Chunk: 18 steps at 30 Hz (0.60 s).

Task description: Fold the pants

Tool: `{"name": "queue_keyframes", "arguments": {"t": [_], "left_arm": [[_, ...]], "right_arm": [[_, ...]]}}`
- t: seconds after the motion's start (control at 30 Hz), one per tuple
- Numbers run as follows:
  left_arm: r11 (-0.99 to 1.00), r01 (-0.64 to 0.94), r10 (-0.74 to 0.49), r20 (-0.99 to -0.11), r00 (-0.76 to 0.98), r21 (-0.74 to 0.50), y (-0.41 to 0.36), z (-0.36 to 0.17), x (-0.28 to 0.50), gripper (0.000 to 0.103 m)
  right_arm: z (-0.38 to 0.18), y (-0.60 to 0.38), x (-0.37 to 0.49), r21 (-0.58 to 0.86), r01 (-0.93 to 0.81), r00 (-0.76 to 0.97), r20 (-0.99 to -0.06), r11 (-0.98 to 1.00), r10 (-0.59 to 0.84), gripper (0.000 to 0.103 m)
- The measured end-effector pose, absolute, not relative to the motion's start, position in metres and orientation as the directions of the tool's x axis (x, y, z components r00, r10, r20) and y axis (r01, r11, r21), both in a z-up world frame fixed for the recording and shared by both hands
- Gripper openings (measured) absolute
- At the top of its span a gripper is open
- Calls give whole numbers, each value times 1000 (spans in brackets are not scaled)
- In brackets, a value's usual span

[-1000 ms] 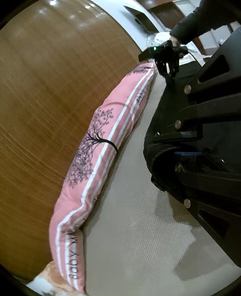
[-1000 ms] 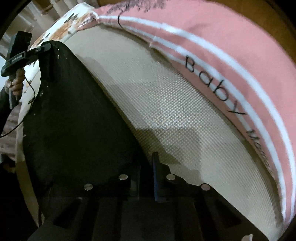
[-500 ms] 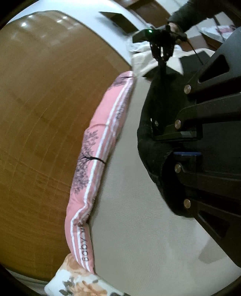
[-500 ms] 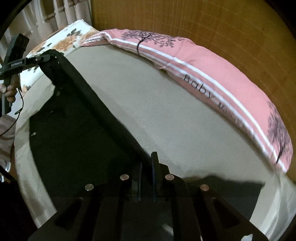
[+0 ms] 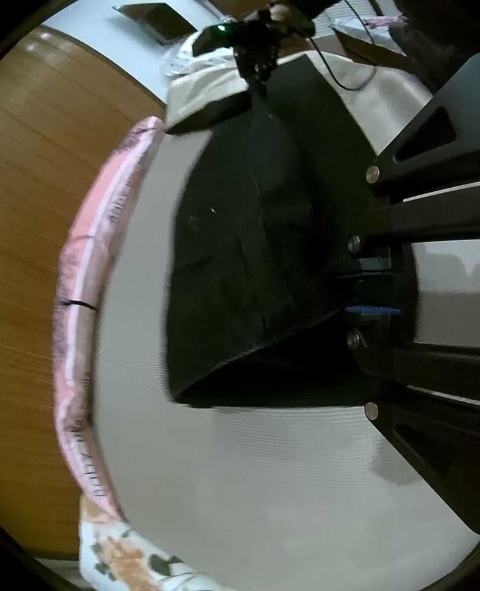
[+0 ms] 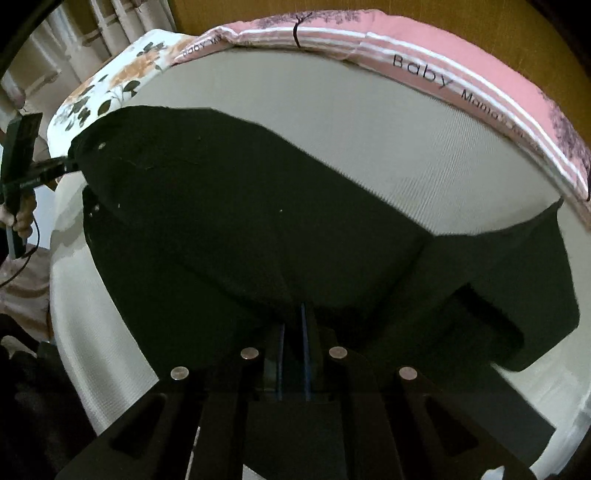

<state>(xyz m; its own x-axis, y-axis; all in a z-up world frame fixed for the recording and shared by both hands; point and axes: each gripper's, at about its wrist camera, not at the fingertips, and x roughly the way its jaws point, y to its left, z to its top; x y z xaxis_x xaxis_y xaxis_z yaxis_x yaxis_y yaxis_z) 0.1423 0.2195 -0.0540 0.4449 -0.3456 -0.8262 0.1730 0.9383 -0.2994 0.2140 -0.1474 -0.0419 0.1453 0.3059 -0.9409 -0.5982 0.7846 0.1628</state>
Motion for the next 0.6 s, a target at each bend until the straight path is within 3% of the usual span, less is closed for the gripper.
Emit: {"name": "queue_keyframes", "arguments": {"t": [0.17, 0.43, 0.6], "left_arm": [[956, 176, -288, -857, 427, -233, 214, -66, 134, 12], [975, 88, -222, -897, 382, -204, 224, -61, 123, 33], [952, -27, -273, -885, 378, -305, 243, -58, 103, 41]], "right_arm": [[-52, -147, 200, 186, -592, 107, -946, 784, 305, 6], [-68, -147, 189, 197, -564, 103, -947, 802, 305, 6], [-74, -152, 198, 203, -545, 119, -942, 813, 315, 6]]}}
